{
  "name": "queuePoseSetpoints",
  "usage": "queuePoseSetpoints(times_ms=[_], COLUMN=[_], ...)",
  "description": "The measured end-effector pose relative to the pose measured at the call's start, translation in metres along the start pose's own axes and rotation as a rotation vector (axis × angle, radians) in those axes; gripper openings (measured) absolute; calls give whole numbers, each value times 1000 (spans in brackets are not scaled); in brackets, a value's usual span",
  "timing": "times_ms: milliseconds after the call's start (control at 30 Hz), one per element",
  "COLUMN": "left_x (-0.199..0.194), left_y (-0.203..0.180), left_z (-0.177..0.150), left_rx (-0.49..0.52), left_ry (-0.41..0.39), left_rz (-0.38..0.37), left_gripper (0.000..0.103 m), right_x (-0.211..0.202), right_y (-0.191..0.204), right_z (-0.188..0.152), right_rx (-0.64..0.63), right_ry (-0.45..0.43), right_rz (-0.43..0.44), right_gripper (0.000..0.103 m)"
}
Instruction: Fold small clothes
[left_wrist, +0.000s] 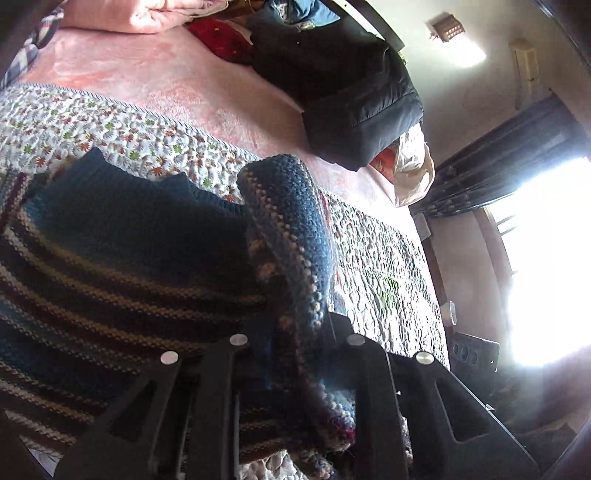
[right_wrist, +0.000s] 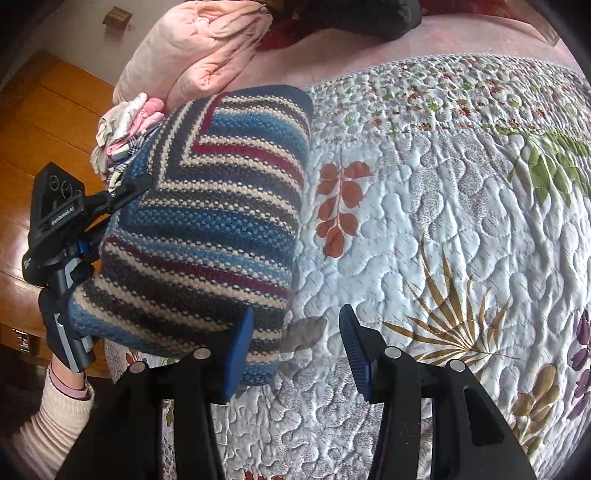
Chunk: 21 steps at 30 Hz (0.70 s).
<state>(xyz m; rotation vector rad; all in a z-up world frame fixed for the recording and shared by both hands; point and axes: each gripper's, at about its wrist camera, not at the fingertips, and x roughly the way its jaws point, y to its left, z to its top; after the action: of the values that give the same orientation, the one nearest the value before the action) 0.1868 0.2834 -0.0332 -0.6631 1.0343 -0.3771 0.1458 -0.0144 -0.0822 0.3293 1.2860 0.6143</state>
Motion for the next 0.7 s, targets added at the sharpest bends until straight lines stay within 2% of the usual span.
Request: queuePoseSetpoints(times_ms=[200,433,500,700], left_x=[-45,-74,-83,-118], left_y=[26,58,67,98], left_z=[13,19,21,25], left_rx=[-22,-32,-37,-72], left_ry=[-65,-56,-67,-111], left_rz=[58,116,126,164], left_gripper=[16,16,16,16], right_x=[14,30,35,51], right_y=[28,64,76,102], right_z=[0,1,1,1], right_rx=[-61,-124,-148,-183], right_ry=[14,30,36,62], right_rz=[14,39,45,82], right_gripper=[50,50,53,54])
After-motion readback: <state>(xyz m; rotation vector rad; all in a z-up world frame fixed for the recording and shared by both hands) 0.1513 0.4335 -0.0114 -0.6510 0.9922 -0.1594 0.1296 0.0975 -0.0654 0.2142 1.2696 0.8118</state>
